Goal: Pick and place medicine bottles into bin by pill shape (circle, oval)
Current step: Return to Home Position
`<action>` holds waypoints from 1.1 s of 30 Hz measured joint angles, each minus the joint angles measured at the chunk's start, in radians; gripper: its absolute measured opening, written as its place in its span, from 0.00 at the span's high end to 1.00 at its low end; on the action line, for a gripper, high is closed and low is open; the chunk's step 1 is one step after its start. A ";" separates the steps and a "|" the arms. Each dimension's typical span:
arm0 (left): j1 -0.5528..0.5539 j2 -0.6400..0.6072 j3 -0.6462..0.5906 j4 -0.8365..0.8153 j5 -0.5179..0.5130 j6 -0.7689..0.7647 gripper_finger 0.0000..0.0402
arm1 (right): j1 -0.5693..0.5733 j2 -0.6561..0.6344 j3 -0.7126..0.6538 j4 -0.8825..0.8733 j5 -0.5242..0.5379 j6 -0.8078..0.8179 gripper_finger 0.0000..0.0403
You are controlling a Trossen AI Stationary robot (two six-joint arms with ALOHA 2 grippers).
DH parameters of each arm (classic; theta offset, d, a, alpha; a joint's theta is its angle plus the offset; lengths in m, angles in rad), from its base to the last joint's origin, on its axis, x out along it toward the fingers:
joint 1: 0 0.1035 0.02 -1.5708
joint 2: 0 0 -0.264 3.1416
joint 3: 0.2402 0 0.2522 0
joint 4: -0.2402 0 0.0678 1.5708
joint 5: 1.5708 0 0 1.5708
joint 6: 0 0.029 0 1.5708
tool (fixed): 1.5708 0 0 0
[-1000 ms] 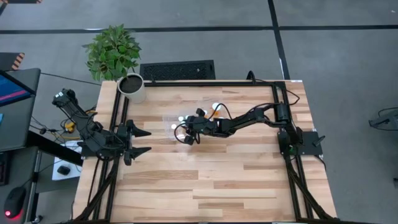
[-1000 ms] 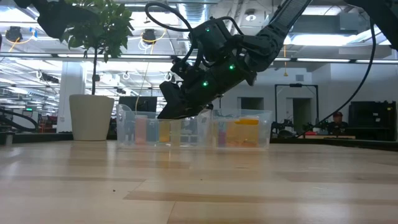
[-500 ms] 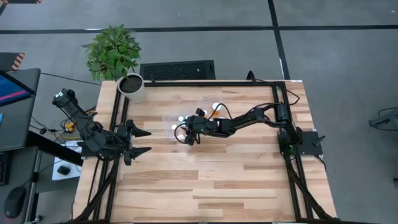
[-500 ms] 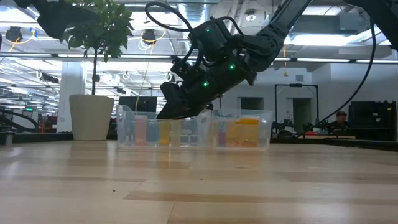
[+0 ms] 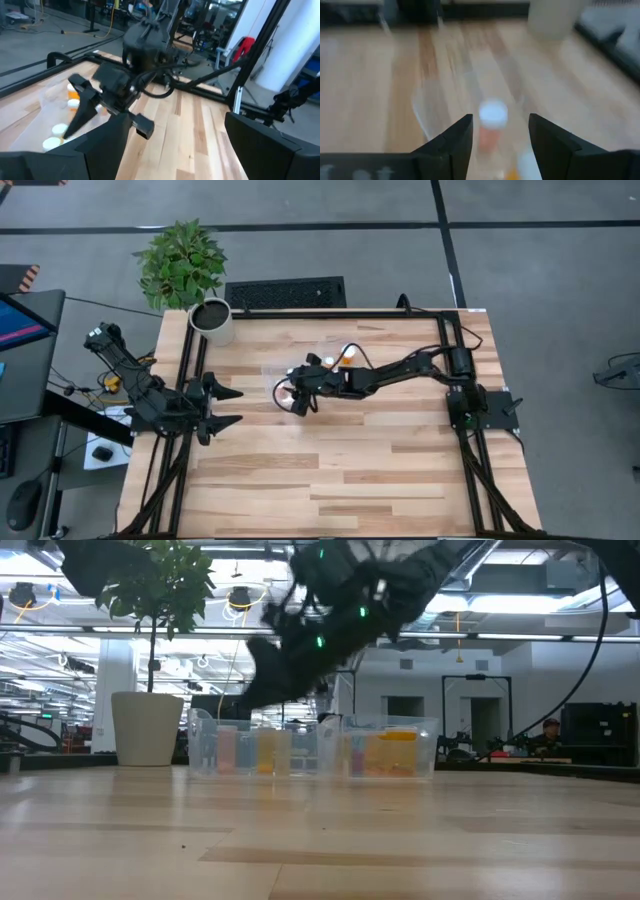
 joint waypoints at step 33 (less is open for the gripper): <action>0.037 -0.459 -0.053 -0.174 0.002 0.062 0.20 | 0.002 -1.603 -0.554 -0.689 0.013 -0.046 0.54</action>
